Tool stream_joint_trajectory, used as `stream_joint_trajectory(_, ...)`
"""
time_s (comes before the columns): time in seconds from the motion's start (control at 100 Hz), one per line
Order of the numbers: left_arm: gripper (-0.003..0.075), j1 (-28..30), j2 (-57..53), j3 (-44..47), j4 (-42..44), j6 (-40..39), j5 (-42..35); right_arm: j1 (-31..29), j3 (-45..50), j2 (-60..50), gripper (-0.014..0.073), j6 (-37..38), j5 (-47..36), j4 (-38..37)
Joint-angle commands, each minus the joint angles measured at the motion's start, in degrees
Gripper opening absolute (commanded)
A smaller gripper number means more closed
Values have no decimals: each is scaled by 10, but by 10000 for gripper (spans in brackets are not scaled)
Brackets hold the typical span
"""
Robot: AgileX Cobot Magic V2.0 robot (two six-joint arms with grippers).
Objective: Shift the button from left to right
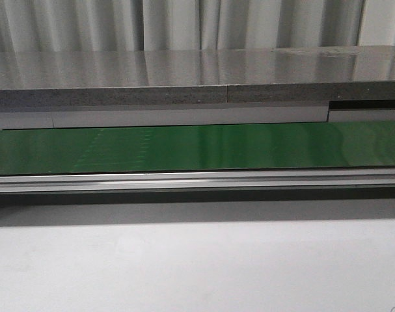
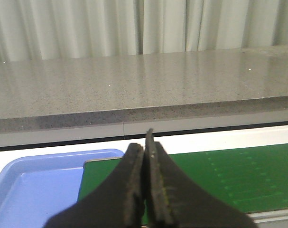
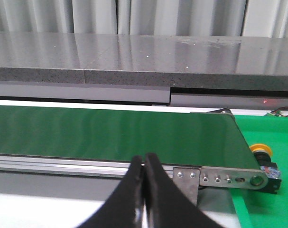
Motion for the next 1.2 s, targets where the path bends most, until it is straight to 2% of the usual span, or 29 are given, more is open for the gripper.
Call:
stream_joint_trajectory(0.0, -20, -6, 6, -16, -2, -1, -49, 1, -9, -11, -68, -1, -53, -3)
stream_joint_trajectory(0.09, -20, -6, 6, -16, 0, -1, -50, 1, -9, -11, -68, -1, -53, -3)
stream_joint_trajectory(0.17, -20, -6, 6, -16, 34, -16, -55, 1, -9, -11, -68, -1, -53, -3)
stream_joint_trajectory(0.29, -20, -6, 4, -16, 128, -115, -59, 1, -9, -11, -68, -1, -53, -3)
stream_joint_trajectory(0.38, -20, -6, -3, -10, 179, -157, -63, 1, -9, -11, -68, -1, -53, -3)
stream_joint_trajectory(0.67, -20, -6, -66, 80, 181, -158, -131, 1, -9, -11, -68, -1, -53, -3)
stream_joint_trajectory(1.03, -20, -6, -169, 182, 181, -171, -135, 1, -9, -11, -68, -1, -53, -3)
stream_joint_trajectory(1.19, -20, -6, -170, 201, 181, -172, -144, 1, -9, -10, -68, -1, -53, -3)
